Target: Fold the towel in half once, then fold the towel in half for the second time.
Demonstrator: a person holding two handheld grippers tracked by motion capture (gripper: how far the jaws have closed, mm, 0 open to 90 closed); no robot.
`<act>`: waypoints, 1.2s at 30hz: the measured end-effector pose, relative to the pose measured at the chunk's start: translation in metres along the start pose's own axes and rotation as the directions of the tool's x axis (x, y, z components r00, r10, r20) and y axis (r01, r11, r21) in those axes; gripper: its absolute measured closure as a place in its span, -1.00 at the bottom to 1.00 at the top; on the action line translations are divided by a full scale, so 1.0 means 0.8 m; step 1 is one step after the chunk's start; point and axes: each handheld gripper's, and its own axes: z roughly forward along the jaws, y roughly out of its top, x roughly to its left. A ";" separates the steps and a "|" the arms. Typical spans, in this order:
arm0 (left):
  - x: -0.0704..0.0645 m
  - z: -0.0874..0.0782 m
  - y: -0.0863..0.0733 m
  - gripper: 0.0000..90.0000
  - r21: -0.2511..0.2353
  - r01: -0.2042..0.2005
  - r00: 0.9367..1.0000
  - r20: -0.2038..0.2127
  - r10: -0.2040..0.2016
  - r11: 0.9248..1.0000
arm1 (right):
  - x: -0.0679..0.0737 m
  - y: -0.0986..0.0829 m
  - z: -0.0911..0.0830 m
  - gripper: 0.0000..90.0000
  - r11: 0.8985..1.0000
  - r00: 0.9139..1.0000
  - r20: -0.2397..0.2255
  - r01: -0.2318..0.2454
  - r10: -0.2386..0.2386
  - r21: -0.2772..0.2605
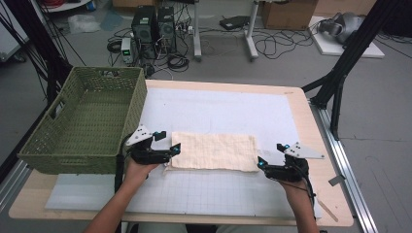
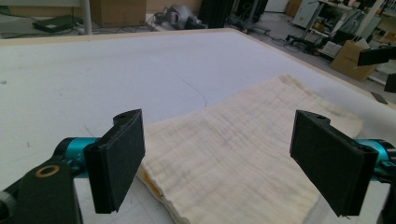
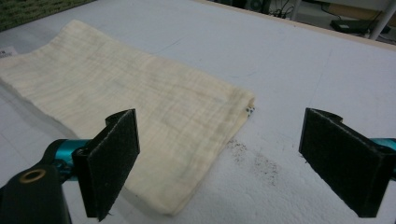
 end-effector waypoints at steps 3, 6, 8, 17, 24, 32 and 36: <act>0.001 -0.003 0.002 -0.59 -0.014 -0.005 1.000 -0.009 0.005 1.000 | -0.001 0.000 -0.001 -0.74 1.000 1.000 0.008 0.007 -0.007 0.004; 0.000 -0.006 0.005 -0.57 -0.026 -0.019 1.000 -0.019 0.019 0.999 | -0.003 0.001 -0.001 -0.74 1.000 1.000 0.019 0.005 -0.005 -0.005; 0.001 -0.008 0.005 -0.57 -0.024 -0.019 1.000 -0.022 0.018 1.000 | -0.004 0.001 0.000 -0.74 1.000 1.000 0.021 -0.004 0.004 -0.006; 0.004 -0.006 0.006 -0.57 -0.015 0.001 1.000 -0.030 -0.002 1.000 | -0.005 -0.001 0.001 -0.74 1.000 1.000 0.024 -0.017 0.017 0.004; 0.005 -0.006 0.008 -0.56 -0.033 0.006 0.999 -0.041 -0.007 0.999 | -0.012 -0.005 -0.004 -0.74 0.999 0.999 0.040 -0.037 0.037 0.005; 0.007 -0.007 0.009 -0.56 -0.011 0.018 0.999 -0.037 -0.018 1.000 | -0.015 -0.008 0.001 -0.74 0.998 0.998 0.037 -0.052 0.051 0.020; 0.003 -0.003 0.008 -0.56 0.018 0.025 0.999 -0.029 -0.025 1.000 | -0.014 -0.006 0.003 -0.74 0.999 0.999 0.027 -0.046 0.046 0.016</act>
